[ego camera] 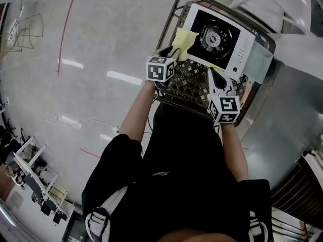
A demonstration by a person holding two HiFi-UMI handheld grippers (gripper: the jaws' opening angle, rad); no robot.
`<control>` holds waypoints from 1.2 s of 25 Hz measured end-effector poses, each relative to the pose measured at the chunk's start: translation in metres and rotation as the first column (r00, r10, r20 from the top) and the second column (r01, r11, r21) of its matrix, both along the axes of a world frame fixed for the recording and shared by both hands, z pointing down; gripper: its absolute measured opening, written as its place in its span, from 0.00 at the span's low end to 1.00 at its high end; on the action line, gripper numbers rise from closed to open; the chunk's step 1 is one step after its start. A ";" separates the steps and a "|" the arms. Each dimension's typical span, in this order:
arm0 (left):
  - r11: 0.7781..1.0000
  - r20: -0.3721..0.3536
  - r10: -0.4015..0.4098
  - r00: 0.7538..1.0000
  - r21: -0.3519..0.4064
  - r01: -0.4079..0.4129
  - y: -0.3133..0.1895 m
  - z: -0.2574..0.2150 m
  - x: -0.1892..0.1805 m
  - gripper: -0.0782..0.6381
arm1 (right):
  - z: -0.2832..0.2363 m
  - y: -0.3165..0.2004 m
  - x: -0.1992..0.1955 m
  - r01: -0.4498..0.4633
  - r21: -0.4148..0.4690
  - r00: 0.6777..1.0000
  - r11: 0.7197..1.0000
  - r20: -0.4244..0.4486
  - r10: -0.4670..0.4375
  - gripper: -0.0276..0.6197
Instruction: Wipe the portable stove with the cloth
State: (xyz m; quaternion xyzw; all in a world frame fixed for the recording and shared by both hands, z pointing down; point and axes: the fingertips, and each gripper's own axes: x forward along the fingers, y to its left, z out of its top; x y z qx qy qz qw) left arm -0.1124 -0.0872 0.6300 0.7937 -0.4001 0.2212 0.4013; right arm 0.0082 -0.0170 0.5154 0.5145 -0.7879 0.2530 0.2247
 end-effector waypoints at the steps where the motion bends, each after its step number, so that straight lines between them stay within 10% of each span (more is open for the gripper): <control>1: 1.000 0.011 0.014 1.000 0.007 -0.014 0.002 0.000 0.000 0.30 | 0.000 0.001 0.001 -0.002 0.000 1.000 1.000 -0.001 0.002 0.05; 8: 0.959 0.171 0.233 0.957 0.121 -0.255 0.020 -0.003 0.005 0.28 | 0.000 0.005 0.008 -0.030 -0.006 1.000 1.000 -0.005 0.030 0.05; 15: 0.766 0.458 0.459 0.761 0.231 -0.600 0.044 0.002 0.023 0.27 | 0.005 0.010 0.016 -0.058 -0.018 0.998 0.998 -0.011 0.057 0.05; 30: 0.410 0.797 0.469 0.381 0.186 -0.893 0.056 0.002 0.055 0.27 | 0.012 0.013 0.029 -0.100 -0.032 0.995 0.994 -0.004 0.100 0.05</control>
